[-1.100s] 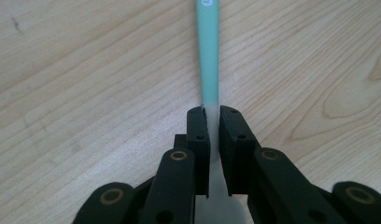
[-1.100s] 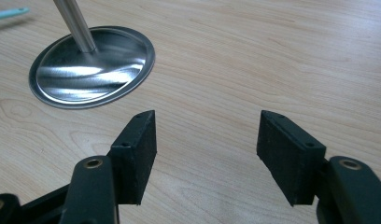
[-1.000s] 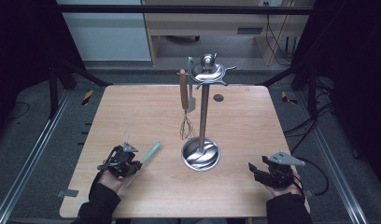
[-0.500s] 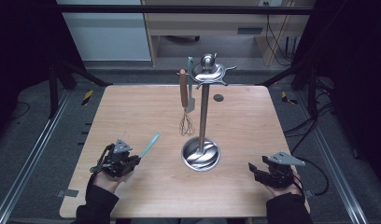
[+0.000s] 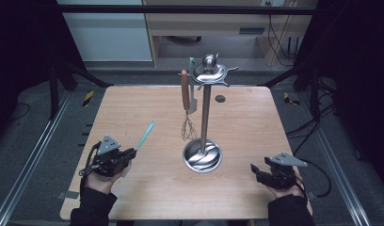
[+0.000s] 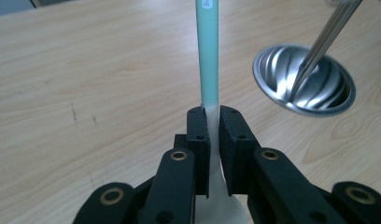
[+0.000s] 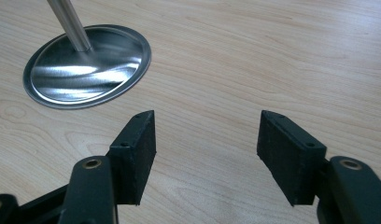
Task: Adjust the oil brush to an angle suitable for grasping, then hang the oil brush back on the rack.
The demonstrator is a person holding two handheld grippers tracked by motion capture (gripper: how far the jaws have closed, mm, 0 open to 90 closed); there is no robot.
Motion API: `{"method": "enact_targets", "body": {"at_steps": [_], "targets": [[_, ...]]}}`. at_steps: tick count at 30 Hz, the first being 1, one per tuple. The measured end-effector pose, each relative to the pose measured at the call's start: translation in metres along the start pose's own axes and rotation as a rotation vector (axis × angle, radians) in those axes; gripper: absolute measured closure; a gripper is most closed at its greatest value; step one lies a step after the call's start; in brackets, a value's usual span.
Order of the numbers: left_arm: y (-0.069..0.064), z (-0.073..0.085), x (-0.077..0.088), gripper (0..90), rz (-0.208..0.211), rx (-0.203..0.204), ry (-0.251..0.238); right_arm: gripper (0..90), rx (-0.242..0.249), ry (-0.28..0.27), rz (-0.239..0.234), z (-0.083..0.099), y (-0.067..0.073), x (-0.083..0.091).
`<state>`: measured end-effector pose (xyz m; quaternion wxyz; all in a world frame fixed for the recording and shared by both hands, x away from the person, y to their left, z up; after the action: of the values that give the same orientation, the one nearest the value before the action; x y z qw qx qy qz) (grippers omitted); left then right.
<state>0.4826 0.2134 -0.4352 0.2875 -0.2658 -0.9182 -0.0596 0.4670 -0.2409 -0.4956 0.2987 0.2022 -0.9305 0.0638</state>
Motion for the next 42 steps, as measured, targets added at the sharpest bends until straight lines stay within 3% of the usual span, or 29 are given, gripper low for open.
{"method": "enact_targets", "body": {"at_steps": [7, 16, 27, 35, 38, 42], "targets": [[-0.004, -0.017, 0.021, 82.4, -0.006, 0.008, -0.116, 36.9, 0.009, -0.004, 0.004, 0.0, -0.001, 0.0], [-0.015, -0.034, 0.042, 82.4, 0.01, -0.002, -0.217, 36.9, 0.004, -0.001, 0.002, 0.0, 0.0, 0.0], [-0.037, -0.05, 0.064, 82.3, 0.037, -0.041, -0.311, 36.4, 0.011, -0.003, 0.008, 0.0, -0.001, -0.001], [-0.051, -0.058, 0.075, 82.3, 0.059, -0.071, -0.344, 36.3, 0.011, -0.002, 0.002, 0.001, -0.001, -0.001], [-0.052, -0.064, 0.077, 82.3, 0.053, -0.107, -0.374, 36.2, 0.01, -0.006, 0.004, 0.001, -0.002, -0.001], [-0.062, -0.065, 0.083, 82.3, 0.077, -0.084, -0.38, 35.8, 0.01, -0.005, 0.004, 0.001, -0.002, -0.001]]}}
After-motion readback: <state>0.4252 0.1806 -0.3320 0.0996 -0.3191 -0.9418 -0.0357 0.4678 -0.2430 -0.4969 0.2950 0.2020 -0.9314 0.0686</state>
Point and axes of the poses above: each handheld gripper's, and its own axes: x roughly backward along the jaws, z roughly out of its underside, y roughly to its left, the point moved 7 cm from there along -x, roughly forward along the jaws, and after that the axes turned 1 degree about x, right-handed, at the moved point
